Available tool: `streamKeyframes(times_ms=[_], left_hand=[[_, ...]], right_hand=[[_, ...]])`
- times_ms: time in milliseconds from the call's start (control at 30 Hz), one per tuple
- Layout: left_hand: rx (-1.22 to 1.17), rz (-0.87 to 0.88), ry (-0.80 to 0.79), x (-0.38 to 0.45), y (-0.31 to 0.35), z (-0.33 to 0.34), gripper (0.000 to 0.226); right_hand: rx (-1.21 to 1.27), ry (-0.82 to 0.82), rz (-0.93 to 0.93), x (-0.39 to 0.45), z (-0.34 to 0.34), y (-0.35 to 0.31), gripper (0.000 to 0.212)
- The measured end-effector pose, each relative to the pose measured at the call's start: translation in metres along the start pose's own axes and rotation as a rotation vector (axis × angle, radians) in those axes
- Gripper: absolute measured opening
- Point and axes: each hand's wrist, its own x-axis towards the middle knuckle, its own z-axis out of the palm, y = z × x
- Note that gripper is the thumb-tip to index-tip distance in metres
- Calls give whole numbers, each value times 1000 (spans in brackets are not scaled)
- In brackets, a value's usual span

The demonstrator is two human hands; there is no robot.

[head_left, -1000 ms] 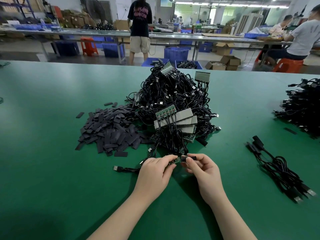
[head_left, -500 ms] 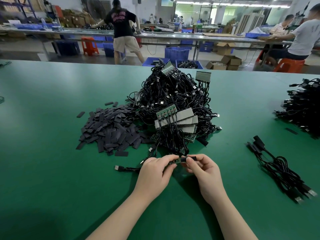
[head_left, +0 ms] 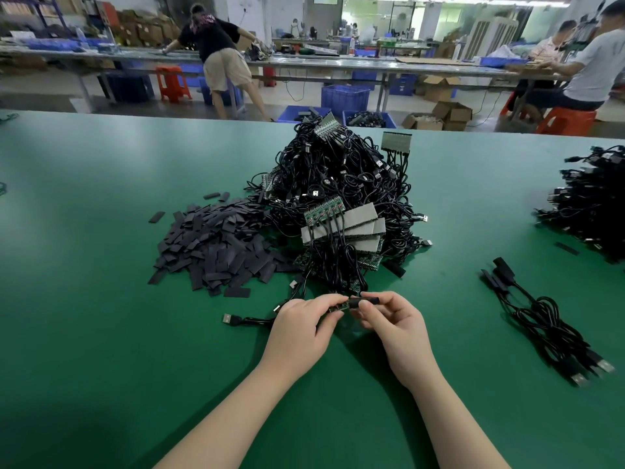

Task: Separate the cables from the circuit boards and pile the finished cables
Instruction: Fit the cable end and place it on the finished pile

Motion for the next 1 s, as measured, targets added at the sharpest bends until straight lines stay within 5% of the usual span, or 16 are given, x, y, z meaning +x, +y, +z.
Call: streamKeyframes(times_ms=[1000], left_hand=[[-33, 17, -13, 0, 1, 0, 27]], right_hand=[[-41, -5, -43, 0, 2, -2, 11]])
